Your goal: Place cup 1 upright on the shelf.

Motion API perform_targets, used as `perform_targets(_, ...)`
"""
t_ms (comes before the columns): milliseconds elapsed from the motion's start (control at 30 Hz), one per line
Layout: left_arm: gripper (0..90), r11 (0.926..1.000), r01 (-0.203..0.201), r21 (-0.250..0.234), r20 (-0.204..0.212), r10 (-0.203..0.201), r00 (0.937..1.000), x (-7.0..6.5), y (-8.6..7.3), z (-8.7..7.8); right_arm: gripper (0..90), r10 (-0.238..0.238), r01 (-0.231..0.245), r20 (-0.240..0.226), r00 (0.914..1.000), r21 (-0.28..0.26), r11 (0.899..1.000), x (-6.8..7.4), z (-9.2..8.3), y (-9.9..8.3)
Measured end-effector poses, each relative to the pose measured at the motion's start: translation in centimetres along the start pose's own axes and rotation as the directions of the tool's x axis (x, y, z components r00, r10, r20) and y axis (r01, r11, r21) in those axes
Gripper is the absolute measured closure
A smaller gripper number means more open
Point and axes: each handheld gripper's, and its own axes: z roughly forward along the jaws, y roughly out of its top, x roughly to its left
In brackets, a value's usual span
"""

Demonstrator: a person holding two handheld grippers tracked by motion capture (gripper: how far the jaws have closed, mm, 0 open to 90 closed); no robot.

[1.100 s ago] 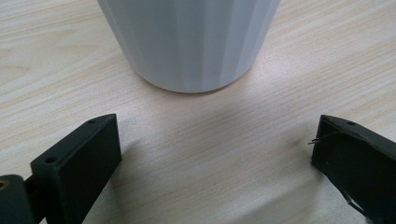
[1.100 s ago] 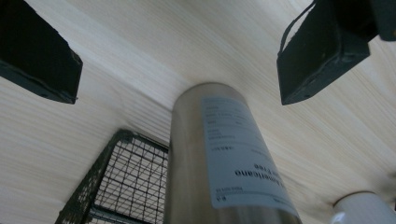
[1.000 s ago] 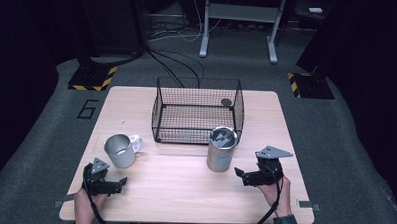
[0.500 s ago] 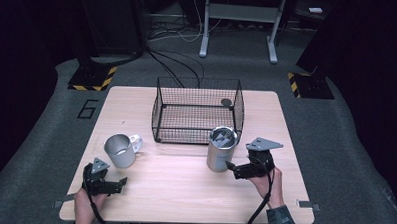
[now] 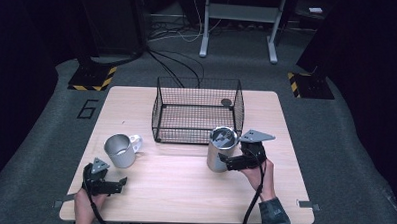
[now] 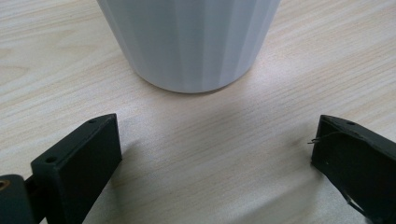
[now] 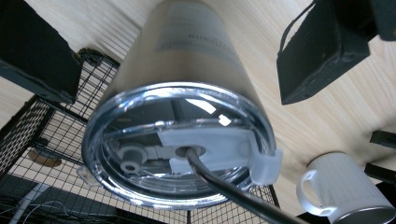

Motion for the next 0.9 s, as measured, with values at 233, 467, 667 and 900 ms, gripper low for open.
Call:
perform_targets(233, 1.4, 1.0000, 0.001, -0.005, -0.004, -0.001, 1.0000, 0.0, 0.0, 0.0, 0.0, -0.008, 0.008, 0.003, 1.0000, -0.003, 1.000, 0.0, 1.1, 0.7)
perform_targets(467, 1.4, 1.0000, 0.001, -0.005, -0.003, -0.001, 1.0000, 0.0, 0.0, 0.0, 0.0, -0.015, 0.015, 0.003, 0.9999, 0.004, 1.000, 0.3, 2.1, 1.1)
perform_targets(667, 1.5, 1.0000, -0.002, 0.002, 0.000, 0.002, 1.0000, 0.0, 0.0, 0.0, 0.0, -0.002, 0.002, -0.001, 1.0000, -0.027, 1.000, 0.0, 2.4, 1.2)
perform_targets(900, 1.5, 1.0000, -0.002, 0.002, 0.000, 0.002, 1.0000, 0.0, 0.0, 0.0, 2.3, -0.004, 0.004, 0.000, 1.0000, -0.057, 0.998, 0.1, 2.6, 1.0)
